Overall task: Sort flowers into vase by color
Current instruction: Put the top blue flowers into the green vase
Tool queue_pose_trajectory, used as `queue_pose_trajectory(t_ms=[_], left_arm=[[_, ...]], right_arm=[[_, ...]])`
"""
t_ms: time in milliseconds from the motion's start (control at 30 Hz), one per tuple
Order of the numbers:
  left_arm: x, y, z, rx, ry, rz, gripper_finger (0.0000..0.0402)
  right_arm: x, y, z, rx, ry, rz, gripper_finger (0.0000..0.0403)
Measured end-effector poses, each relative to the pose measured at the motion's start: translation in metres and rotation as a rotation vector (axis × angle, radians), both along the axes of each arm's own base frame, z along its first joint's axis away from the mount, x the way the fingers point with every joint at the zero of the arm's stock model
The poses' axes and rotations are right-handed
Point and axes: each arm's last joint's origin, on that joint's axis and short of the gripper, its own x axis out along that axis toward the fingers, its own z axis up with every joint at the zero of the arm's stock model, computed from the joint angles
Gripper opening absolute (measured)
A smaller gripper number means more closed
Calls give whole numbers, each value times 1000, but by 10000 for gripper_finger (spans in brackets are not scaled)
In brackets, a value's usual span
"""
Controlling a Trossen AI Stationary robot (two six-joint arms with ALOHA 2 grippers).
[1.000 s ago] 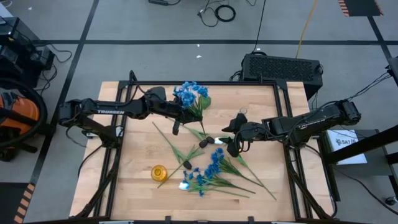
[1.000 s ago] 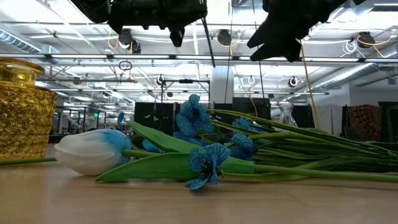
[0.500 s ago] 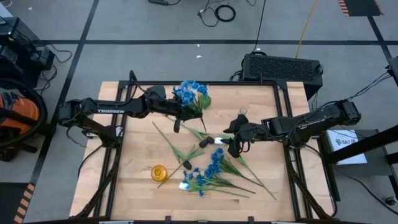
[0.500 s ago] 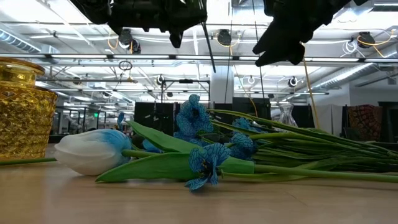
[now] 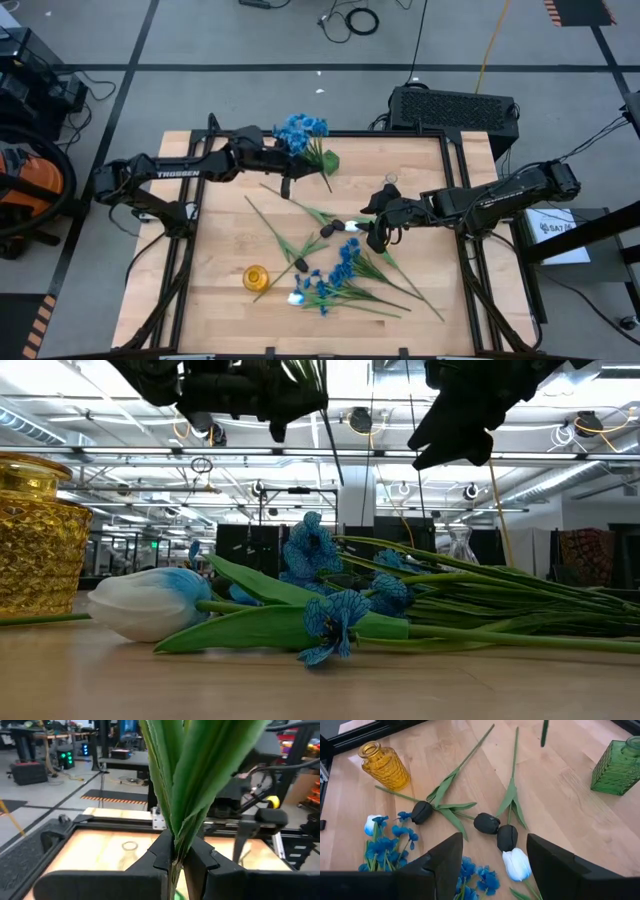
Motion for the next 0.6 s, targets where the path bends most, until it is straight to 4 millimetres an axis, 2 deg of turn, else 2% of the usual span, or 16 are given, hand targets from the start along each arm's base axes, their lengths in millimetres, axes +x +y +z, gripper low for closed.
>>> queue_pose_trajectory(t_ms=[267, 600], left_arm=[[-4, 10, -7, -22, 66, 36, 29], [-4, 10, -8, -31, 76, 37, 29]], right_arm=[[0, -3, 0, -51, 3, -5, 212], [3, -5, 3, -42, -39, -17, 212]])
